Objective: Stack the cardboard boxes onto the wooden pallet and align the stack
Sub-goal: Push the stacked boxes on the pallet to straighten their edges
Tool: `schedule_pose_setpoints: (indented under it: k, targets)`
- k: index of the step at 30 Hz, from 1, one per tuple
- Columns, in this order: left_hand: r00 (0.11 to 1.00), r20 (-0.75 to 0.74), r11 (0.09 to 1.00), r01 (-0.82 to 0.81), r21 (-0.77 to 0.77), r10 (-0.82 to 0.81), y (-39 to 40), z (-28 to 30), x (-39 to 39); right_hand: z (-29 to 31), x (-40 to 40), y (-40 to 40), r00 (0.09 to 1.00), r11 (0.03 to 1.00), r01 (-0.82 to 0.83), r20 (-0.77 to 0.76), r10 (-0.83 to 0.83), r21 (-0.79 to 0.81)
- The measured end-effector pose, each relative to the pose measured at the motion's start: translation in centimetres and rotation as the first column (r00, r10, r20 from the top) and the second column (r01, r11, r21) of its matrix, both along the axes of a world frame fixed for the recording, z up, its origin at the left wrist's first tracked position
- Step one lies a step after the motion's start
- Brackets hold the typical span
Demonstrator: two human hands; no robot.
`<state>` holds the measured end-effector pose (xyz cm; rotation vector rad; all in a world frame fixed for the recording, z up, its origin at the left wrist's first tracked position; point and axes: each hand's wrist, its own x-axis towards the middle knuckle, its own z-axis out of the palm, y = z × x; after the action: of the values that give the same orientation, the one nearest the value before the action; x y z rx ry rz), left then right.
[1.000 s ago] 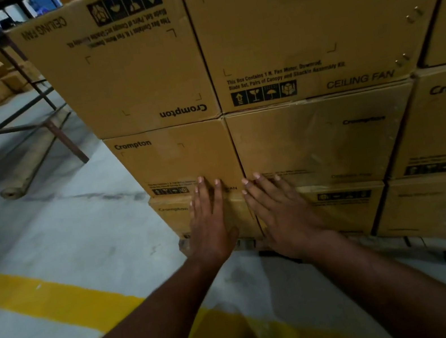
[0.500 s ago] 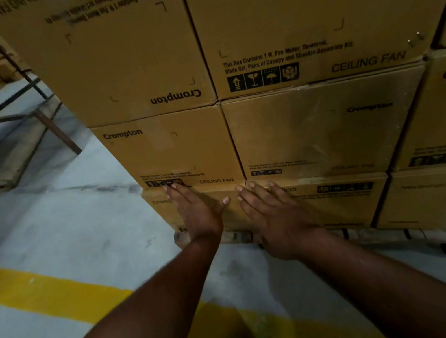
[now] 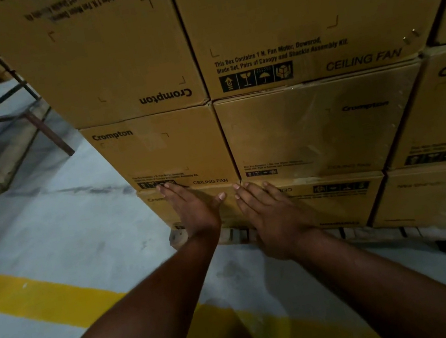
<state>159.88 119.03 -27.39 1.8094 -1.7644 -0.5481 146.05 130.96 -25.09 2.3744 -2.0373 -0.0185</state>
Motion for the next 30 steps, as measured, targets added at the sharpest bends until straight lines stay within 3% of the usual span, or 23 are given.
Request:
schedule_pose_setpoints:
  k: [7,14,17,19,23,25,30]
  targets:
    - [0.999,-0.041,0.999,0.027,-0.029,-0.028,-0.1,-0.5,0.3,-0.5,-0.2,-0.2,0.999,1.0,-0.012,0.035,0.012,-0.003]
    - [0.99,0.086,0.98,0.126,-0.151,-0.114,1.6,-0.5,1.0,-1.0,-0.2,-0.6,0.996,0.999,0.024,0.083,-0.02,-0.044]
    - [0.983,0.01,0.963,0.182,-0.198,-0.184,2.9,0.4,0.5,-0.2,-0.3,-0.4,0.984,0.996,0.012,0.176,0.004,-0.087]
    - [0.97,-0.052,0.949,0.22,-0.225,-0.238,4.5,2.0,0.7,1.8,-0.6,0.2,0.944,0.982,0.086,0.328,-0.026,-0.17]
    - [0.941,-0.089,0.925,0.301,-0.23,-0.328,7.1,8.0,2.6,7.5,-1.2,3.2,0.693,0.863,0.475,0.679,-0.244,-0.175]
    - [0.919,-0.033,0.907,0.381,-0.177,-0.393,8.0,12.8,3.4,11.6,-1.2,5.2,0.599,0.816,0.566,0.737,-0.314,-0.113]
    - [0.845,-0.016,0.843,0.532,-0.073,-0.535,10.8,29.0,4.2,26.5,-0.3,10.7,0.584,0.824,0.564,0.68,-0.444,0.053]
